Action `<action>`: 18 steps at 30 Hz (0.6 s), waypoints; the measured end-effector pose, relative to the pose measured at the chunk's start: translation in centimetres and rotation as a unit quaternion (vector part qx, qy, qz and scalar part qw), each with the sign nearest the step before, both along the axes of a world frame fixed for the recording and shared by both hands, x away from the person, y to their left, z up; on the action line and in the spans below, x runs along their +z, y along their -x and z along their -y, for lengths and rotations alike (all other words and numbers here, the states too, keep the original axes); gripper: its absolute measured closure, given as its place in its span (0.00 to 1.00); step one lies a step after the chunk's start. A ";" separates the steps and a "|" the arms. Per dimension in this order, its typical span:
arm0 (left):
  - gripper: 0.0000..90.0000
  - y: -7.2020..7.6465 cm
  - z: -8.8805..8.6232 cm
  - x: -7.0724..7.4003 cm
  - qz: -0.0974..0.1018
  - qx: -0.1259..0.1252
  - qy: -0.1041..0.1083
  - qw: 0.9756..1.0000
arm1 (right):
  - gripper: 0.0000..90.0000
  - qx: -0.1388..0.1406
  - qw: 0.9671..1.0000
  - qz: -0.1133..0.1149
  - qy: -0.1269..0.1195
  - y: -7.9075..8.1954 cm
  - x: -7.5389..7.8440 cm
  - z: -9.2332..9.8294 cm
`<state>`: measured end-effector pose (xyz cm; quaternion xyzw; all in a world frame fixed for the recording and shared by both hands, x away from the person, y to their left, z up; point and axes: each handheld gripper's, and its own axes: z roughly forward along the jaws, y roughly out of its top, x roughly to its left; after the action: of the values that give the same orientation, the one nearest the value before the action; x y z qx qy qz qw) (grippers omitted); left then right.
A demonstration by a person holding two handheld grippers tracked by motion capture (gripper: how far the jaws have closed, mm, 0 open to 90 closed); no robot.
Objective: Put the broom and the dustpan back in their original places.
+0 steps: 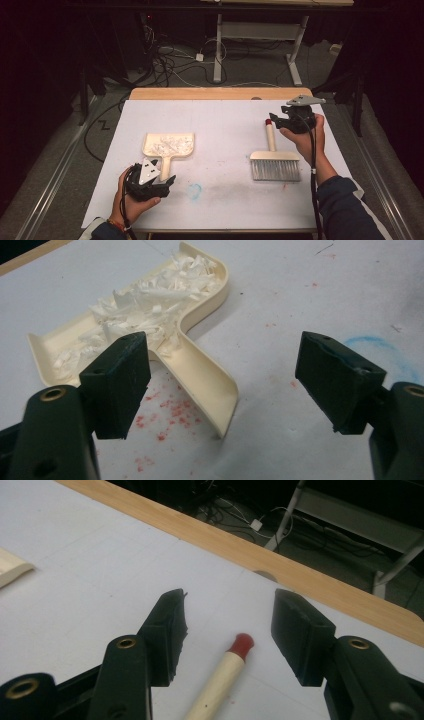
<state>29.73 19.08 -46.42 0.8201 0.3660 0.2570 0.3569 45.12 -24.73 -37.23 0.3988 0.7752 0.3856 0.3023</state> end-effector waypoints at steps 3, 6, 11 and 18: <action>0.24 0.0 0.1 0.0 0.001 -0.004 -0.003 1.000 | 0.54 0.010 1.000 0.006 0.000 0.5 0.0 0.1; 0.22 0.0 0.1 -0.2 0.001 -0.008 -0.015 1.000 | 0.51 0.020 1.000 0.013 -0.004 1.2 -0.1 0.1; 0.22 0.0 0.1 -0.3 -0.001 -0.005 -0.018 1.000 | 0.45 0.022 0.999 0.023 -0.014 2.5 -0.4 0.3; 0.22 0.3 0.3 -0.2 0.003 -0.005 -0.018 1.000 | 0.42 0.030 0.998 0.048 -0.030 4.7 -0.3 0.4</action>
<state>29.46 18.83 -46.61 0.8278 0.3560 0.2639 0.3441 40.44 -25.16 -37.57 0.3655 0.7593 0.4365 0.3151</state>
